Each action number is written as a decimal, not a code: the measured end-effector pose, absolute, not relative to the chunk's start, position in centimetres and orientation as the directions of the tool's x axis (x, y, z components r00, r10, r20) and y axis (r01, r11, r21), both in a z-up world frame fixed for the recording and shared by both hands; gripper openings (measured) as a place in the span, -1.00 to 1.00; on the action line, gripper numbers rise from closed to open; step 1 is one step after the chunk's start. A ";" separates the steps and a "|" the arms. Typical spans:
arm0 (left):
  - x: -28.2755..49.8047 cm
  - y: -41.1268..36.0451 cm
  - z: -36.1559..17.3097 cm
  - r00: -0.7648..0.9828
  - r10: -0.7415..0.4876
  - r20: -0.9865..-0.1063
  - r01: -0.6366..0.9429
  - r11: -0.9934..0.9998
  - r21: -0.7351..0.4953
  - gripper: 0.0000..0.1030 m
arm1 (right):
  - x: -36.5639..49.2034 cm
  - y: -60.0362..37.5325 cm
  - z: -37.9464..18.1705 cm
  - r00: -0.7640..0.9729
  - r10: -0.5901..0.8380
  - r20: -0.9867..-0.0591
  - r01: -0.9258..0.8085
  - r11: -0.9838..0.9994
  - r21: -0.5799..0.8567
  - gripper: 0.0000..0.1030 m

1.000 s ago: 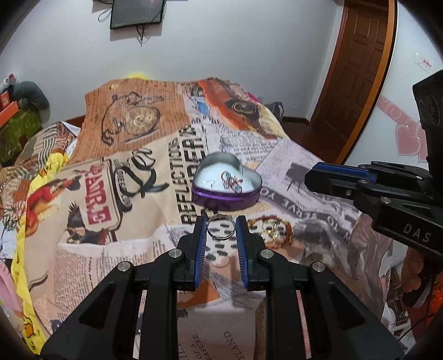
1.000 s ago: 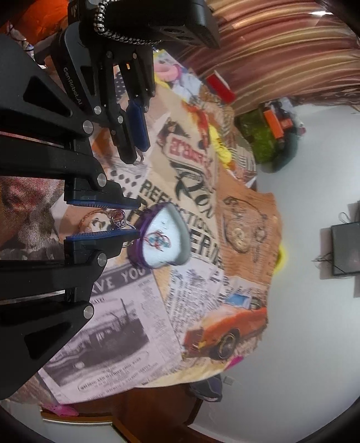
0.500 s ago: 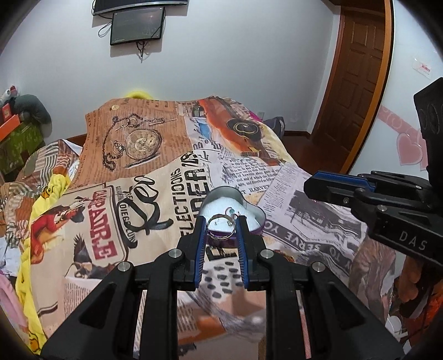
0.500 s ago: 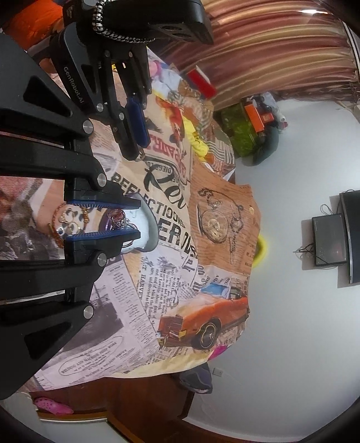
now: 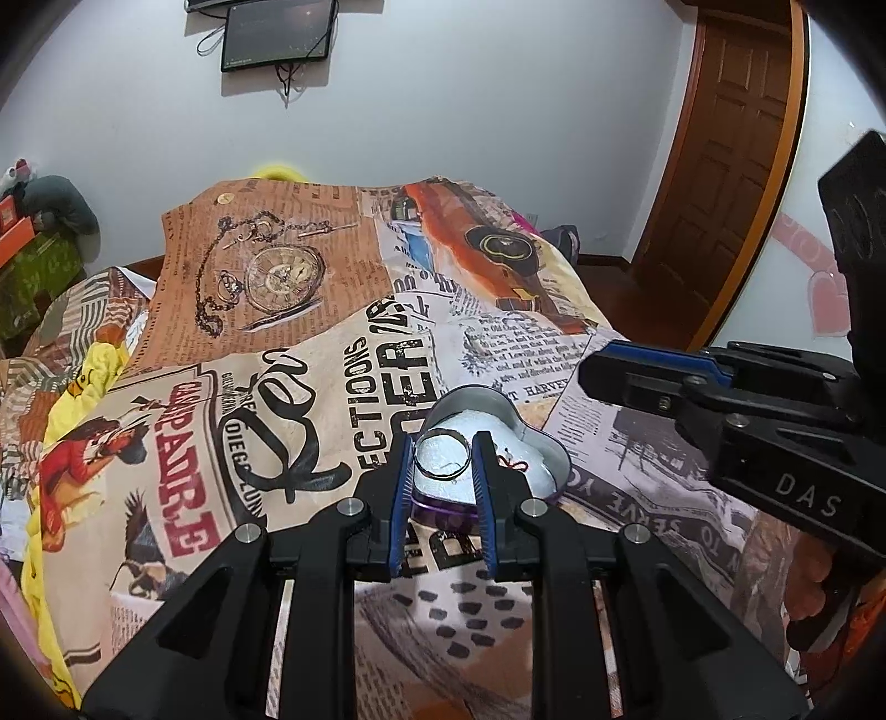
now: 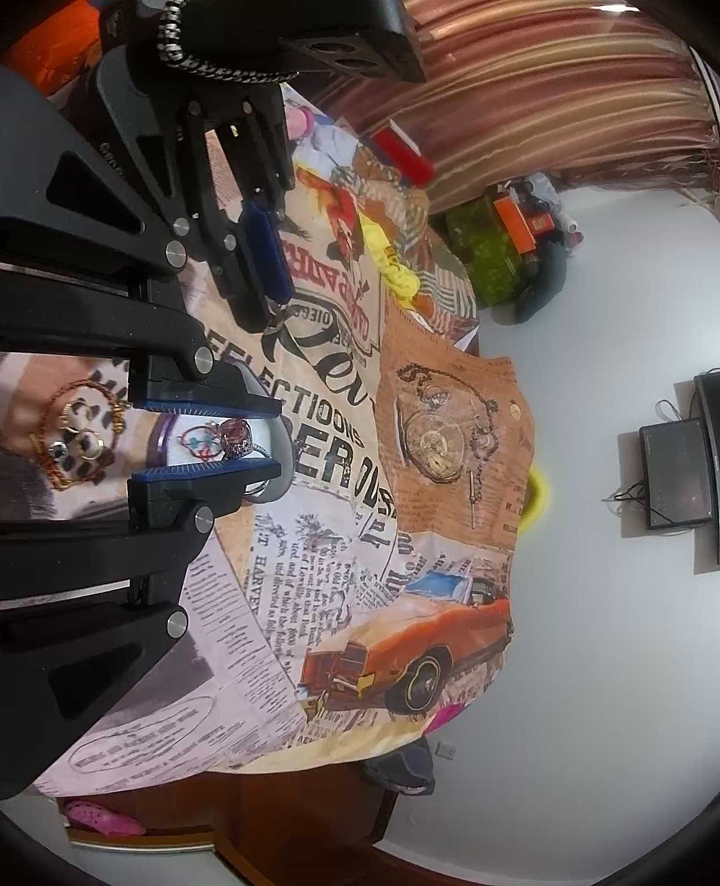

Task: Organize jewelry
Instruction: 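Carry both rings over the purple heart-shaped tin, then lower the rings into the tin and open both grippers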

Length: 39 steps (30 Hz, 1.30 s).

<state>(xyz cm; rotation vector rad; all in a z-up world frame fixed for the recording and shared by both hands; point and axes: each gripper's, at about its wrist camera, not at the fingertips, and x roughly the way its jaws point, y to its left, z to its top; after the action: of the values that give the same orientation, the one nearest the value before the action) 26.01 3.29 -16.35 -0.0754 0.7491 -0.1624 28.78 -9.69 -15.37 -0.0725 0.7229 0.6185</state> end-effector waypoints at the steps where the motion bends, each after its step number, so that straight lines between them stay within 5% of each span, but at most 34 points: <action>1: 26.2 3.3 -16.5 0.719 -0.174 -0.673 0.121 0.985 -0.125 -0.61 | 29.1 -9.5 -15.5 0.578 0.505 -0.641 -0.554 0.820 0.147 -0.75; 39: 29.3 2.8 -20.2 0.635 -0.172 -0.753 0.137 0.984 -0.110 -0.60 | 35.4 -6.3 -21.1 0.378 0.493 -0.783 -0.592 0.779 0.205 -0.75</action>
<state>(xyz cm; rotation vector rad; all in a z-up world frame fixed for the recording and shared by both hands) 29.25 2.81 -20.23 -0.0434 0.8654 -0.1770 35.43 -6.31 -21.14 -0.1165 0.9579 0.6957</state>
